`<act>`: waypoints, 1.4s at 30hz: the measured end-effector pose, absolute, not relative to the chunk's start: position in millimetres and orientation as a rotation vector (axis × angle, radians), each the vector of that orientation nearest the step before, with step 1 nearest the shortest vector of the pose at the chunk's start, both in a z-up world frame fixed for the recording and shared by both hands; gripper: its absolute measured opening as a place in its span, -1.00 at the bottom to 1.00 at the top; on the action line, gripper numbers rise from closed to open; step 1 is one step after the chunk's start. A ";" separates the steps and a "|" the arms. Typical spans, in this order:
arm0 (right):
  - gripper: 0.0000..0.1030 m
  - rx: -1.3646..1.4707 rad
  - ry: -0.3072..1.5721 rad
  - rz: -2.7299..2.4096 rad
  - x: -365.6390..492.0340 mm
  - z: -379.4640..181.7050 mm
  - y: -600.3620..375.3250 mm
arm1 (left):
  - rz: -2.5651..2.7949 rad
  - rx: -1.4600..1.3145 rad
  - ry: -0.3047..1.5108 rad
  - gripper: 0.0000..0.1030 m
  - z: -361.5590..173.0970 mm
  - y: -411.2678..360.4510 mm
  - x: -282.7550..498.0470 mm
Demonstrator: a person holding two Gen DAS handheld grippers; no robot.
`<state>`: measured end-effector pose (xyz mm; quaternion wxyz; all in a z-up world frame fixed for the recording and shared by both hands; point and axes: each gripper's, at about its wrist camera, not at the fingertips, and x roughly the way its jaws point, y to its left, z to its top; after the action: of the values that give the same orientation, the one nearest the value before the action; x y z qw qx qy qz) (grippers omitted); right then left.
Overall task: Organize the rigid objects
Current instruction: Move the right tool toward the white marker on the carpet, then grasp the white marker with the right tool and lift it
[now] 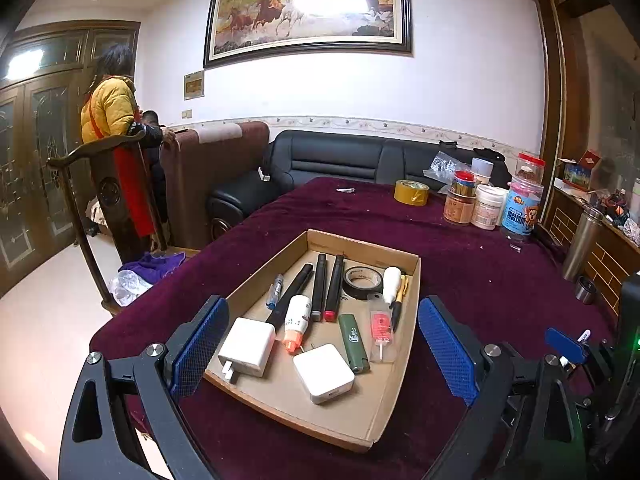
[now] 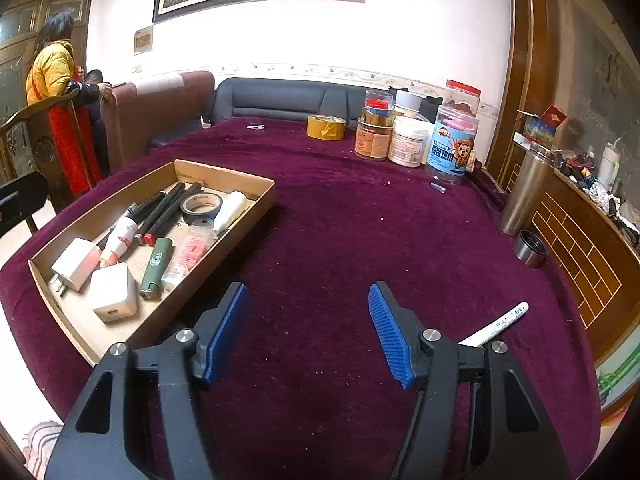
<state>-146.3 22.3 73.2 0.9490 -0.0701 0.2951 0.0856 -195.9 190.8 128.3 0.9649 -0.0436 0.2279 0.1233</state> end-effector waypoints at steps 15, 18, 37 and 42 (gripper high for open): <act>0.36 -0.148 0.619 0.155 -141.5 67.6 18.2 | 0.242 -0.079 0.473 0.81 125.6 187.3 -194.4; 0.36 -0.147 0.623 0.155 -140.4 66.6 17.3 | 0.243 -0.075 0.468 0.81 125.9 185.6 -196.5; 0.35 0.327 0.954 -0.045 -57.1 25.3 -200.6 | 0.189 -0.094 0.419 0.95 124.2 189.2 -201.8; 0.34 0.279 1.004 -0.007 -30.3 14.6 -174.2 | 0.178 -0.090 0.433 0.95 122.7 190.0 -202.4</act>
<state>-30.3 -174.2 14.6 0.8673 0.1332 0.4797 -0.0032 -202.4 190.0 122.7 0.9718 -0.0448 0.2143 0.0880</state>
